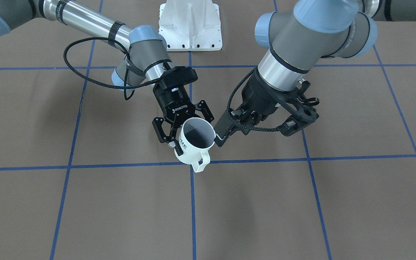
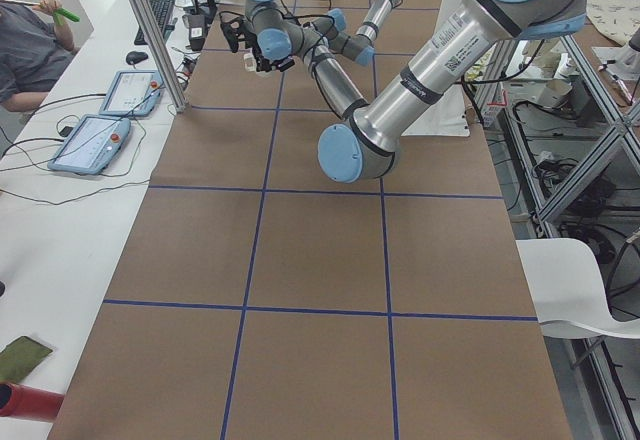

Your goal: Left arm hands cup to right arm to dump lemon

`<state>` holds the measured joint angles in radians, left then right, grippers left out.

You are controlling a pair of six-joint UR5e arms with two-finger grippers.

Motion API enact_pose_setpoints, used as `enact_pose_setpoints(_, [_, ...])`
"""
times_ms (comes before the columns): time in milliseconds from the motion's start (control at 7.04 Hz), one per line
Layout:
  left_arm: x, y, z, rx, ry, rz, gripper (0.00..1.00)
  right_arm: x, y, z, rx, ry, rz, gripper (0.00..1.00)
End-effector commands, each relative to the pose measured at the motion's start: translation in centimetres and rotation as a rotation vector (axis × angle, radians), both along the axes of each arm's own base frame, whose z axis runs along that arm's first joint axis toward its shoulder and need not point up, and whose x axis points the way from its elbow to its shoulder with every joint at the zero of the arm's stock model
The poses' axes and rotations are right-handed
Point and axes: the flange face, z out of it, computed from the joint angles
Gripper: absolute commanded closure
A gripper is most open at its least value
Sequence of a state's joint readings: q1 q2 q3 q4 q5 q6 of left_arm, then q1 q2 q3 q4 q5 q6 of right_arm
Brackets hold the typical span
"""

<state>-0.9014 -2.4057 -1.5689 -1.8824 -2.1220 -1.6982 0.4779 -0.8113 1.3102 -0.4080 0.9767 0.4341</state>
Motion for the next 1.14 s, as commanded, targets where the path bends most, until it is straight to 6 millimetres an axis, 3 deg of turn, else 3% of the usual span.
enact_pose_setpoints(0, [1.0,1.0,-0.4,0.076,-0.01,0.043,0.1,-0.1,0.1,-0.2,0.004,-0.002,-0.012,0.71])
enact_pose_setpoints(568, [4.2,2.9,-0.1,0.076,-0.017,0.087,0.19,-0.1,0.2,-0.4,0.005,-0.005,-0.013,0.71])
enact_pose_setpoints(994, [4.5,3.2,0.1,0.073,-0.019,0.093,0.51,-0.1,0.2,-0.3,0.005,-0.002,-0.013,0.71])
